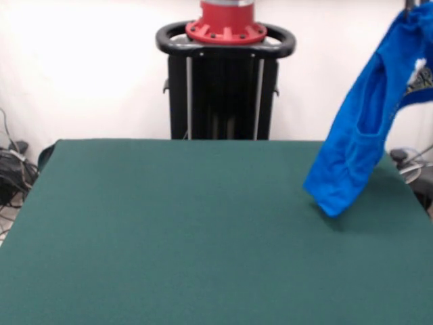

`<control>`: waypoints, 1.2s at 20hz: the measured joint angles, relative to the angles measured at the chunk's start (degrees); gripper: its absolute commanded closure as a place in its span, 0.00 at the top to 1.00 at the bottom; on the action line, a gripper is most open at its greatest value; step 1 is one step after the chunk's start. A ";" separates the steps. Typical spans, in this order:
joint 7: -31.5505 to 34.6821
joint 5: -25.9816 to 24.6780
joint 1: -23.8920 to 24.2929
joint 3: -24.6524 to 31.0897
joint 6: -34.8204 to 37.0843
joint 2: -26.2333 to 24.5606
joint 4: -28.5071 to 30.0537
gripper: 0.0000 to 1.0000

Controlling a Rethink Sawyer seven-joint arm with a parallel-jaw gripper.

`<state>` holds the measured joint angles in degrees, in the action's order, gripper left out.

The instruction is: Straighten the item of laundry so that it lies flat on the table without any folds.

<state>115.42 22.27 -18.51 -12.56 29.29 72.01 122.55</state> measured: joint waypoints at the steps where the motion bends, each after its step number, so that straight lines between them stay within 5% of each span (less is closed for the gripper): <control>1: -0.65 2.22 3.91 1.31 -0.24 1.55 3.10 0.00; 6: -7.28 11.67 15.59 5.95 -4.31 4.40 12.53 0.00; 9: -20.53 21.59 24.77 11.99 -9.54 6.03 20.13 0.00; 12: -31.37 24.69 30.02 16.39 -12.60 6.63 23.50 0.00; 13: -34.67 23.45 32.32 18.48 -14.22 6.57 24.32 0.00; 14: -40.73 15.94 39.60 23.98 -20.38 3.88 26.02 0.00; 16: -42.94 9.93 44.03 26.32 -25.34 0.81 26.50 0.00; 17: -44.23 1.25 49.79 28.11 -33.18 -4.95 26.67 0.00; 21: -44.24 -12.20 57.47 28.79 -46.00 -15.21 26.68 0.00; 24: -44.24 -17.09 59.77 29.00 -48.96 -18.98 27.24 0.00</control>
<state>71.17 5.18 41.26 16.44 -19.66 53.02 149.79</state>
